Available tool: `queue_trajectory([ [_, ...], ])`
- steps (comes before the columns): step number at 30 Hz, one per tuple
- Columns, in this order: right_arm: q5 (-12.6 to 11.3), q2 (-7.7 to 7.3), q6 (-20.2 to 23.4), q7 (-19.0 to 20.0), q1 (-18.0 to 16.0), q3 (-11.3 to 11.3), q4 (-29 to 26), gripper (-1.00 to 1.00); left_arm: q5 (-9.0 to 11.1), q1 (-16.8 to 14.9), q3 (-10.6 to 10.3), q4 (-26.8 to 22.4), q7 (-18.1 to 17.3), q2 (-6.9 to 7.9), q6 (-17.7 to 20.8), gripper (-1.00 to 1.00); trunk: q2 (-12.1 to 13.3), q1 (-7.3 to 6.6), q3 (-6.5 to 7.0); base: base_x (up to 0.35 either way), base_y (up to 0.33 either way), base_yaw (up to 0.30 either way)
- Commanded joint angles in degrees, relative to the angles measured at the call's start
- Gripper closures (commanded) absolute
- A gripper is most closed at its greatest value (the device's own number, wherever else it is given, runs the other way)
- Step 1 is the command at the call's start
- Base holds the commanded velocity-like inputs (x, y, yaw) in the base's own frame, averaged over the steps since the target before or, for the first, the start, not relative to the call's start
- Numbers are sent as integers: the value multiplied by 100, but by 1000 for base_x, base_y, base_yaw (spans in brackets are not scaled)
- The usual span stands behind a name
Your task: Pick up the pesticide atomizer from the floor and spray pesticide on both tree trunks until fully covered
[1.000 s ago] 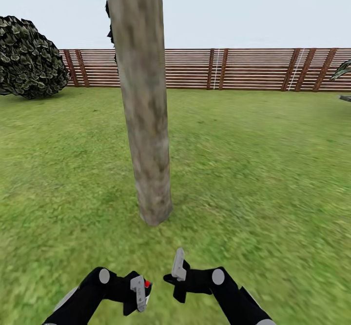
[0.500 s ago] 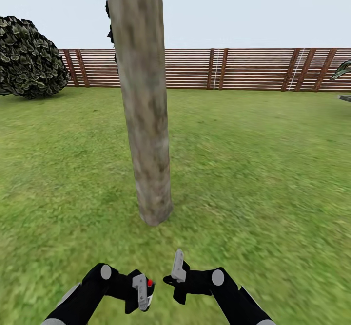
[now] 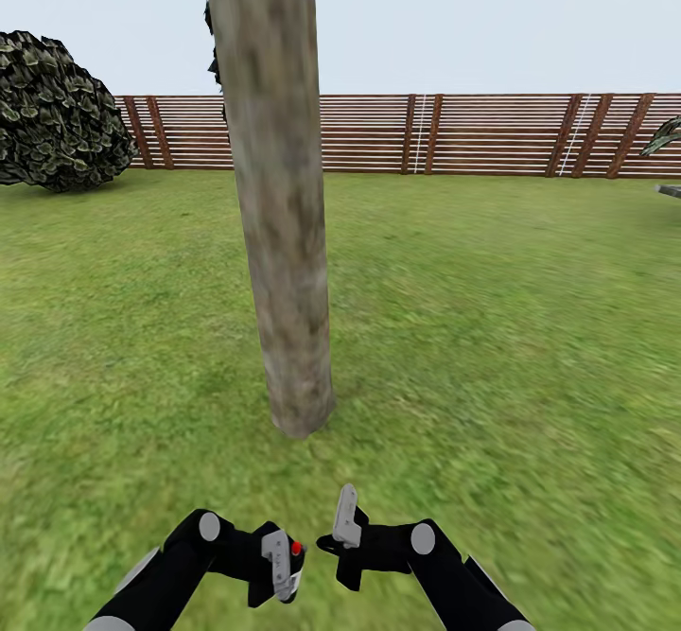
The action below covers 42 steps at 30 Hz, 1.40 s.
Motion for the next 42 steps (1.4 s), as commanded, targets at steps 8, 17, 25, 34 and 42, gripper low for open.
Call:
queue_trajectory([
  [8,-2,-1,0,0,0,0,0,100,6,0,0,0,0,-74,-1,100,0,0,0,0,0,0],
  [17,-3,-2,0,0,0,0,0,100,39,0,0,0,0,-120,-8,100,0,0,0,0,0,0],
  [25,-1,1,0,0,0,0,0,100,111,0,0,27,-8,-125,-267,100,0,0,0,0,0,0],
  [34,-3,-4,0,0,0,0,-1,100,151,0,3,52,-11,-126,-317,100,0,0,0,0,0,0],
  [42,-3,-4,0,0,0,0,-2,100,183,0,9,50,-188,-136,-319,100,0,0,0,0,0,0],
])
